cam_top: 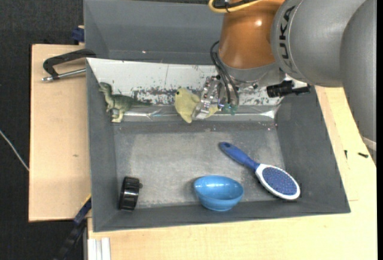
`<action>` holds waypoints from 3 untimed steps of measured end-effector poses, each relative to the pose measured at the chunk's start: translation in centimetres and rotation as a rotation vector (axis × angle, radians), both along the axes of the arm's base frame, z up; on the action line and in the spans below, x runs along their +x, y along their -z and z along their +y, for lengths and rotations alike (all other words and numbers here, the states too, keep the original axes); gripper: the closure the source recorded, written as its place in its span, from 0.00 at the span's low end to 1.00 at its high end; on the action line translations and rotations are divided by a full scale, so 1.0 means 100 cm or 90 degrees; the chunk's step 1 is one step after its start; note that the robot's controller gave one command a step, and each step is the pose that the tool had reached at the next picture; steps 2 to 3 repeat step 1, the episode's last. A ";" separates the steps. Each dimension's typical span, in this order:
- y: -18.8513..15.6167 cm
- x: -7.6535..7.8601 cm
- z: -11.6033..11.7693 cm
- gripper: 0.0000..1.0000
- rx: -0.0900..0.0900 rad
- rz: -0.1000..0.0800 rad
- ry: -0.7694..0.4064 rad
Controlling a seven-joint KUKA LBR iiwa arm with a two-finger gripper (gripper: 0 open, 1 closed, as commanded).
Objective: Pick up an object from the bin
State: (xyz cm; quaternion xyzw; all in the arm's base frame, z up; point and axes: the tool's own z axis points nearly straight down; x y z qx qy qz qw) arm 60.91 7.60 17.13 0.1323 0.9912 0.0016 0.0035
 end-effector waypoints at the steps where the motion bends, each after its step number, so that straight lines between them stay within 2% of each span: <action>1: -0.012 0.002 0.001 1.00 0.000 0.000 -0.001; 3: -0.012 0.002 0.001 1.00 0.000 0.000 -0.001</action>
Offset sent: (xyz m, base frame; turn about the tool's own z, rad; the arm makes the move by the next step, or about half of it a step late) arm 0.0000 -0.0002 0.0104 0.0000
